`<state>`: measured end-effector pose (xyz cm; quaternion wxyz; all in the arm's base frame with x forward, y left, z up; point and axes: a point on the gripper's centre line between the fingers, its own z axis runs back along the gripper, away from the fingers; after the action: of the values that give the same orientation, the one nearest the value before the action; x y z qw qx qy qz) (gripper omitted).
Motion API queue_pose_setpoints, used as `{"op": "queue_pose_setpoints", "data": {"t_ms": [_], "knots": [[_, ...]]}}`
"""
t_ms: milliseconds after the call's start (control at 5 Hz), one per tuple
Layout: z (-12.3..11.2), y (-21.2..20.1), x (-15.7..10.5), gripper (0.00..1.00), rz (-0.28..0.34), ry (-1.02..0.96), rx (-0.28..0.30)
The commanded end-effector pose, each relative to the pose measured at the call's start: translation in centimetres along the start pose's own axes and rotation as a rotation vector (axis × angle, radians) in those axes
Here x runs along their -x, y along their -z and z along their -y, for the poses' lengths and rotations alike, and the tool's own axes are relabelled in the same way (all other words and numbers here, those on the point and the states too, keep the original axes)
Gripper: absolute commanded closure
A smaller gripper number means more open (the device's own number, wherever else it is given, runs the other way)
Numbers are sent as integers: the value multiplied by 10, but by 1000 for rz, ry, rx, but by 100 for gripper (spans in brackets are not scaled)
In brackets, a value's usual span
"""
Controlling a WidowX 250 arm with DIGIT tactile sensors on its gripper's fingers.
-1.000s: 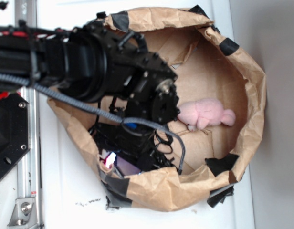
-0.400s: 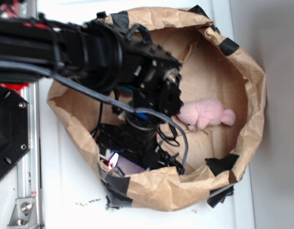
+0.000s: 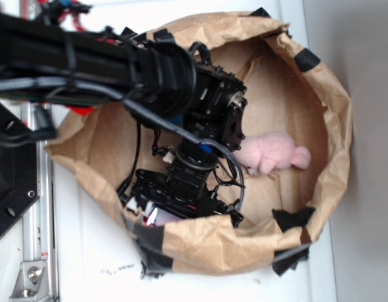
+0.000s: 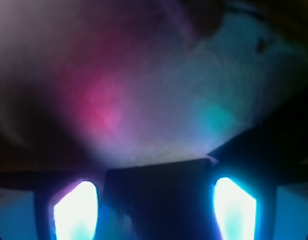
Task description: Grab the black box.
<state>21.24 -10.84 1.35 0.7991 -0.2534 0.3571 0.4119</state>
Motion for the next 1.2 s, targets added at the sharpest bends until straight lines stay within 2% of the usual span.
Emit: {"op": "queue_pose_setpoints", "data": {"t_ms": [0, 200, 400, 800, 1000], "knots": [[-9, -7, 18, 100, 205, 92, -53], [-19, -43, 28, 100, 452, 122, -90], [-28, -73, 36, 100, 651, 124, -106], [-31, -85, 31, 100, 669, 119, -115], [-32, -87, 23, 100, 664, 178, -133]]}}
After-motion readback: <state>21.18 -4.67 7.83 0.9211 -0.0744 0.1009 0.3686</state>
